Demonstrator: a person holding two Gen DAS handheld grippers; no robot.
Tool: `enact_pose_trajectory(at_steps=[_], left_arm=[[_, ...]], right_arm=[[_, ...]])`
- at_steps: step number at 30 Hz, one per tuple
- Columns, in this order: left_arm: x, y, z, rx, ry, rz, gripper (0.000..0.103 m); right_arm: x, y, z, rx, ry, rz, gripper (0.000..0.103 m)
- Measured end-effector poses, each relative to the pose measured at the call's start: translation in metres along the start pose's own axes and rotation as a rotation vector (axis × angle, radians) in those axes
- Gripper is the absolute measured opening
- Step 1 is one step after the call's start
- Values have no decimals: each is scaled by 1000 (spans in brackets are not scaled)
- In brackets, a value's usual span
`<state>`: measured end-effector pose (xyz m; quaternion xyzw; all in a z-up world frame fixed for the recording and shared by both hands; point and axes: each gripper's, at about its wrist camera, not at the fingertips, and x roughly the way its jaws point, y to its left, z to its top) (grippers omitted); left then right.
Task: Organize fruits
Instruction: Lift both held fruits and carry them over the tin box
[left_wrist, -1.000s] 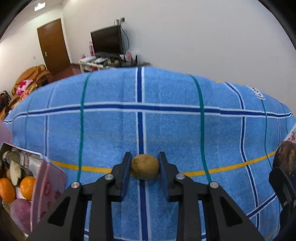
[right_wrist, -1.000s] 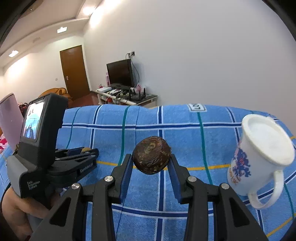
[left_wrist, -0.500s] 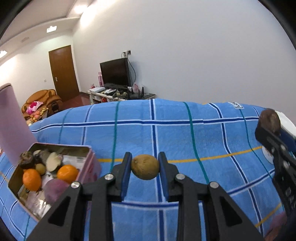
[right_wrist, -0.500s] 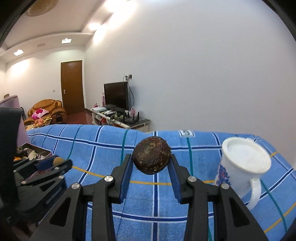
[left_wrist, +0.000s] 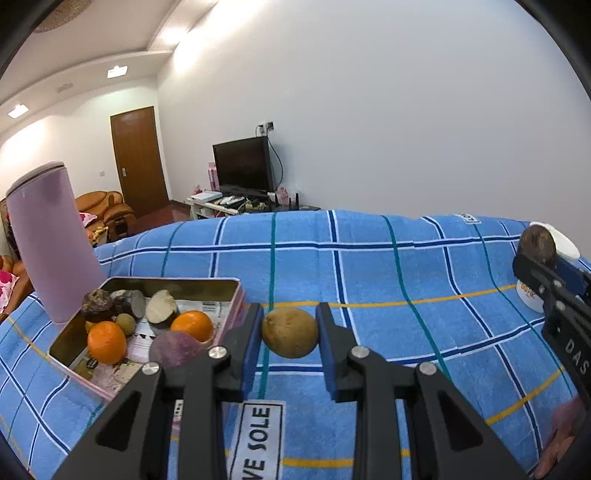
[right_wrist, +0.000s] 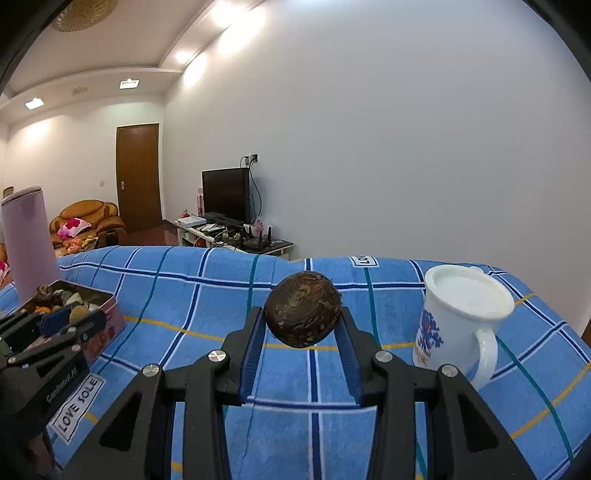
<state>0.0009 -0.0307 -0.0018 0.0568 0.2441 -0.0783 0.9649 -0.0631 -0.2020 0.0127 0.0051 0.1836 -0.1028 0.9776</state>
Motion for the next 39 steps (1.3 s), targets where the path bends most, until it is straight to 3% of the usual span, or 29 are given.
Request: enact_pose_trajectory(at_steps=[15,39], left_arm=[[-28,12,-9,-13,-65,-28,30],[-32,30,-15,1,-39,-23,31]], right_arm=[[-35,14,-12,8,-23,18,41],[-52,43,-21,24,14,75,41]])
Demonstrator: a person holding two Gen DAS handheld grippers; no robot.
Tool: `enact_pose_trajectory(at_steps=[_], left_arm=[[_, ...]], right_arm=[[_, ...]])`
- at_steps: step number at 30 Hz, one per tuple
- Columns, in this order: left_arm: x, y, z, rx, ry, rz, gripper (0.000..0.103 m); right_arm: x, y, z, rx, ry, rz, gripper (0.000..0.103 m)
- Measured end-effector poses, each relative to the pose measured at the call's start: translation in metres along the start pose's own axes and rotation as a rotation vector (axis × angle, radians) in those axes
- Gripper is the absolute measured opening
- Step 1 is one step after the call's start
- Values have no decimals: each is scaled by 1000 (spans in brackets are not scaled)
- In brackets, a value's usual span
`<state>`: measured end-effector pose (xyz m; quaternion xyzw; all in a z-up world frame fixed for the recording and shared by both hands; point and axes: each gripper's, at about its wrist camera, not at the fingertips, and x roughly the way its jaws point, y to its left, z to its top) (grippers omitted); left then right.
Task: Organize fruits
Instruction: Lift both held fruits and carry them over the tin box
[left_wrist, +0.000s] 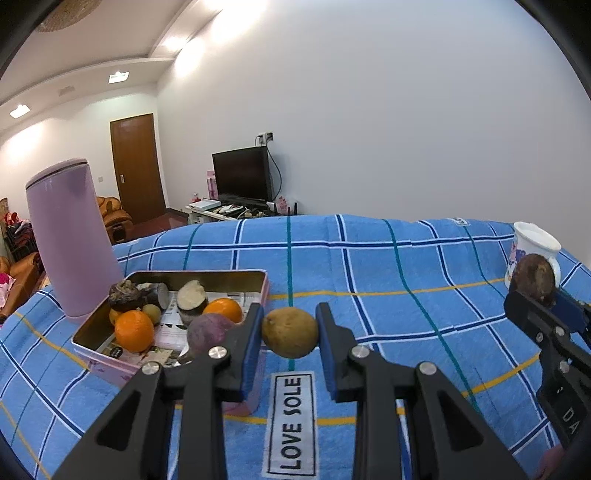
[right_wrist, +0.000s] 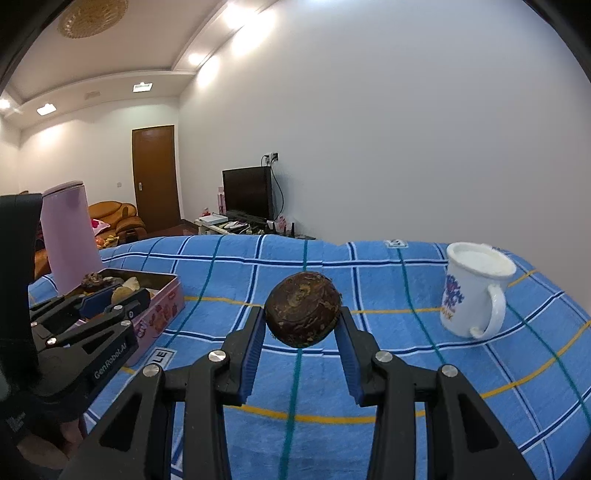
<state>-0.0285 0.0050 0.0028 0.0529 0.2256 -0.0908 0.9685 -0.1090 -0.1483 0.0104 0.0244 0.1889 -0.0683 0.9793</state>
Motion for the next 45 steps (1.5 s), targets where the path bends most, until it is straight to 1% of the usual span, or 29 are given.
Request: enact_pose_trajectory(at_steps=[7,14,23,27,33,38,45], left_arm=[[-4,12,0,3,-3,-5,30],[-6,28,5,25,-32,-3,30],[0,51,7,-6,-21,-4,30],[-1,62,10,-17,-38,14,30],[3,82,18,-28,-50,46,30],[11,97,25,-23,-61,75,30],[18,120,26,-42,-91,115,30]], right_arm=[[-1,15,-1,-9,1,17,41],[1,28,-3,-3,6,38,41],[1,53,-5,-1,30,90,41],[3,68,0,-9,27,117,41],[9,82,10,25,24,154,41],[13,97,13,27,14,181,41],[19,114,18,34,-2,205,41]])
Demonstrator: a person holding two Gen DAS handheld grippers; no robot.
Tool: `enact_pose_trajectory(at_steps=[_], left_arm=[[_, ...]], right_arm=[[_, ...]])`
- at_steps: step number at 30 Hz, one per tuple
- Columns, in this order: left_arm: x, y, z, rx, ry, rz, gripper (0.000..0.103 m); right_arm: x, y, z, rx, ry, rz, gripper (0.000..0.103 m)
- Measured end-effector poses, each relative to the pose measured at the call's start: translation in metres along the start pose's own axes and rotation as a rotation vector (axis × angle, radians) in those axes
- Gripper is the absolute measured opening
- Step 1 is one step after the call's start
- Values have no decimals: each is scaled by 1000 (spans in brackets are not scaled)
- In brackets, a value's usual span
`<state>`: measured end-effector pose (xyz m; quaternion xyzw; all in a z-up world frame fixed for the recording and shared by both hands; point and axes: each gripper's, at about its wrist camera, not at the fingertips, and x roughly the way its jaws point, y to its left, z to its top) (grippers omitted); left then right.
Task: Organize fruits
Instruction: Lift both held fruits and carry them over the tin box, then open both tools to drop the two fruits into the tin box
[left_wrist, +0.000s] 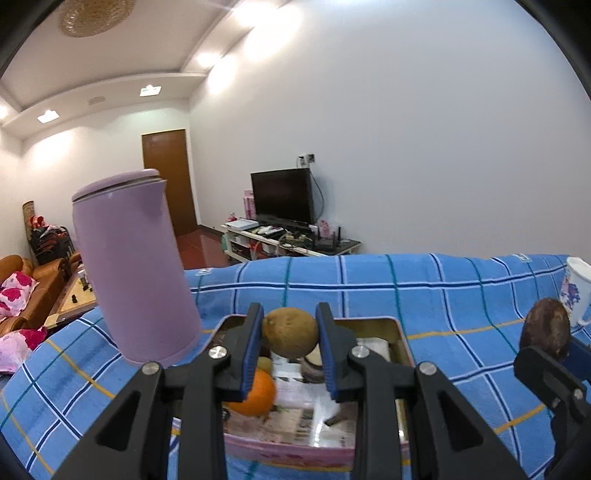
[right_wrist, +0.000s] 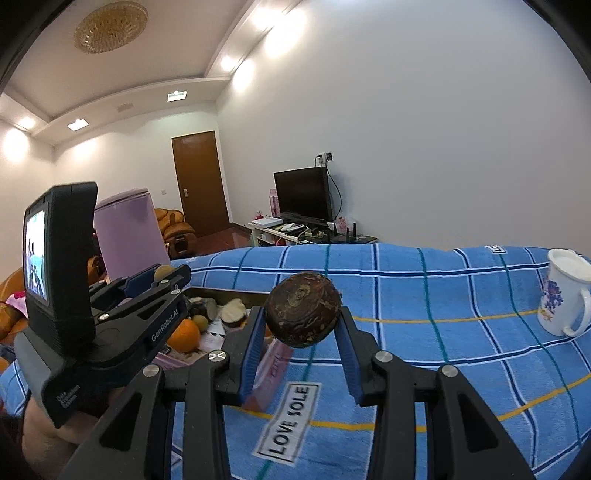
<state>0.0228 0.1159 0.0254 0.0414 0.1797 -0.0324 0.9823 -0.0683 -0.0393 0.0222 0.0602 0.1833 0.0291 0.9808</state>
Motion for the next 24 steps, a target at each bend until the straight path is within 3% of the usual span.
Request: enact_pose_trajectory(at_steps=[24], left_arm=[[40,59,3,-103,54,86,30]], right_arm=[[68,49,18,33,8,69,41]])
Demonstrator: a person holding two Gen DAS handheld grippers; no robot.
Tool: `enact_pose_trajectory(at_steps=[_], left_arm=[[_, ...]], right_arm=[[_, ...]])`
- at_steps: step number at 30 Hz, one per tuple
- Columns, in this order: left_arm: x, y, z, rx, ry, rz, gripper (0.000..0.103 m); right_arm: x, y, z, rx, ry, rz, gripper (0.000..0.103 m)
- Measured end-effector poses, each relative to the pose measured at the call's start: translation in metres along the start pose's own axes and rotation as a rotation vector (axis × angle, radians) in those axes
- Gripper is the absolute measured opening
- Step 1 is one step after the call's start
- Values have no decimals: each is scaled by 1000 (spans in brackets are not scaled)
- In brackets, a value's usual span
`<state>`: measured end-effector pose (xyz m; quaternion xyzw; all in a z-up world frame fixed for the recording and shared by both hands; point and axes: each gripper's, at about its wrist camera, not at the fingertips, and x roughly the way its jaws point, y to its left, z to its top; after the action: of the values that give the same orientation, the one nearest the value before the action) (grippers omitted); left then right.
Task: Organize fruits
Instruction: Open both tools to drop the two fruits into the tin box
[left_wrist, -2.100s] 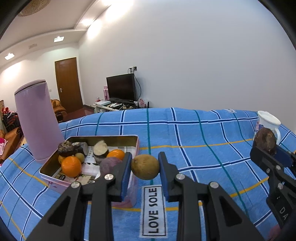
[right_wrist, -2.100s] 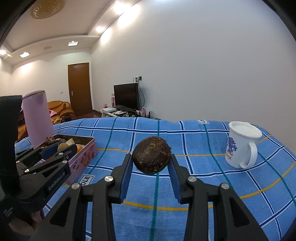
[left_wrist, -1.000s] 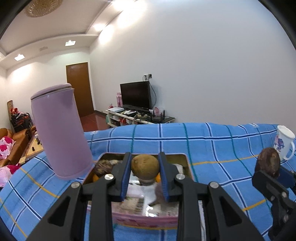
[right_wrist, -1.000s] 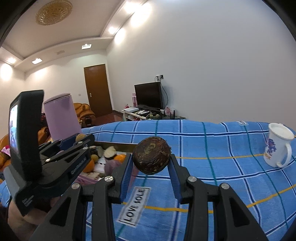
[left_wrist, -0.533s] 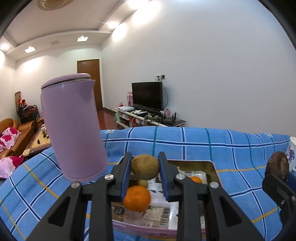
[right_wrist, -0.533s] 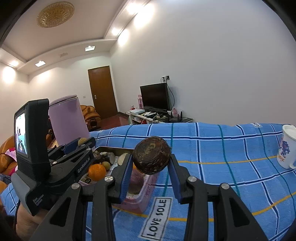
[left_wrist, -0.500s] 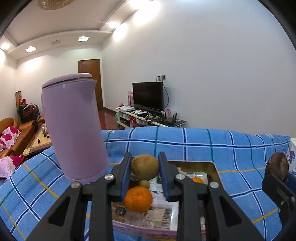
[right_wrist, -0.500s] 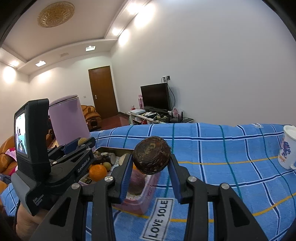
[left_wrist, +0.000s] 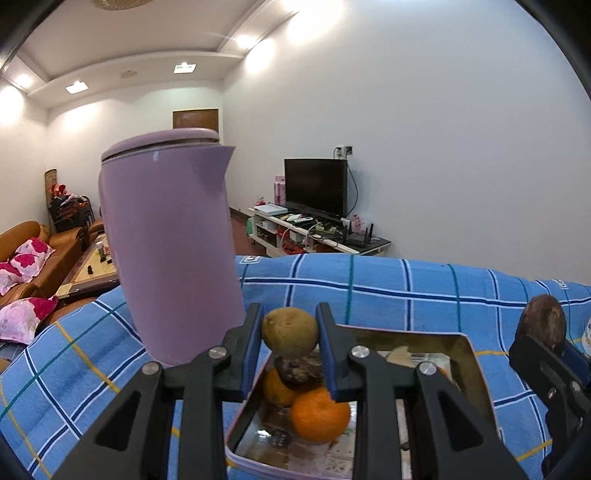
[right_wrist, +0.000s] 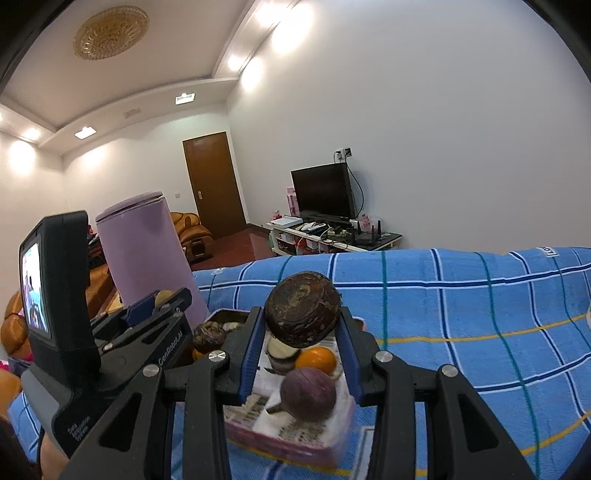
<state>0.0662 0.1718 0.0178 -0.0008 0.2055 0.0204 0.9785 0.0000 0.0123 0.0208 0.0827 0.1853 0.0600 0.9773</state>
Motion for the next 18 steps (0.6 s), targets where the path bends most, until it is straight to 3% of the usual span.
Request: enact_pose_trajectory(at_steps=[18], left_arm=[[16,5,2,17,41,28,30]], right_arm=[[36,11,2,12,11,-22,41]])
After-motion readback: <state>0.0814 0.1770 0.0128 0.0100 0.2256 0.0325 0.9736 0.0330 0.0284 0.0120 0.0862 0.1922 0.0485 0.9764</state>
